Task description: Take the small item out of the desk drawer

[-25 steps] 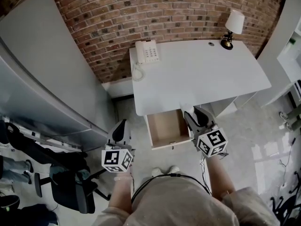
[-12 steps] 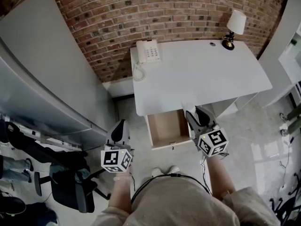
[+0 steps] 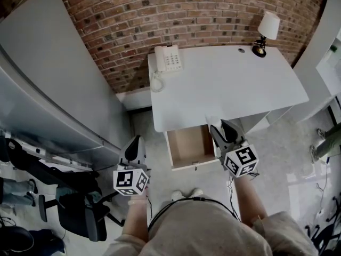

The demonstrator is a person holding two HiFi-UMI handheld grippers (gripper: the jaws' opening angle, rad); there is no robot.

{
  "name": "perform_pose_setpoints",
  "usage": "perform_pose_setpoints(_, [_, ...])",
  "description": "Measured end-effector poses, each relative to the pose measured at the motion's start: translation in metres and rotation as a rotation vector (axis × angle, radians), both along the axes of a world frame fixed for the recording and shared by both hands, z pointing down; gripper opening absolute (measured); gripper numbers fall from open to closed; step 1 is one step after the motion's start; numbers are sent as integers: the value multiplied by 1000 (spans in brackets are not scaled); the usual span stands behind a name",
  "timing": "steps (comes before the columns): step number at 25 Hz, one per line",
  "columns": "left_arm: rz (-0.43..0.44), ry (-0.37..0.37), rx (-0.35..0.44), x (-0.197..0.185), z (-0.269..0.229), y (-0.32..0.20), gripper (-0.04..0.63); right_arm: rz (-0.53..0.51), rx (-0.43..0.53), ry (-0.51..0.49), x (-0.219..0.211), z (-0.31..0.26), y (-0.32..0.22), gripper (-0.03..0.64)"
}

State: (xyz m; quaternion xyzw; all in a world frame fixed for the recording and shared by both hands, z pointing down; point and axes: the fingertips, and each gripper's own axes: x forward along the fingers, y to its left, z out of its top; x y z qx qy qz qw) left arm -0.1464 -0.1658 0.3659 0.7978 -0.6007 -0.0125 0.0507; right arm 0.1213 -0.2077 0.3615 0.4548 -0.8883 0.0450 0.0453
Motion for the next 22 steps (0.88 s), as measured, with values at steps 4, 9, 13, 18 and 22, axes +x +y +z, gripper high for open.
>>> perform_pose_setpoints(4, [0, -2, -2, 0, 0, -2, 6, 2, 0, 1, 1, -1, -3, 149])
perform_pose_setpoints(9, [0, -5, -1, 1, 1, -5, 5, 9, 0, -10, 4, 2, -5, 149])
perform_pose_setpoints(13, [0, -3, -1, 1, 2, -7, 5, 13, -2, -14, 4, 3, -7, 149])
perform_pose_setpoints(18, [-1, -6, 0, 0, 2, -10, 6, 17, -4, -20, 5, 5, -9, 149])
perform_pose_setpoints(22, [0, -7, -1, 0, 2, -12, 5, 20, -8, -28, 7, 5, -11, 150])
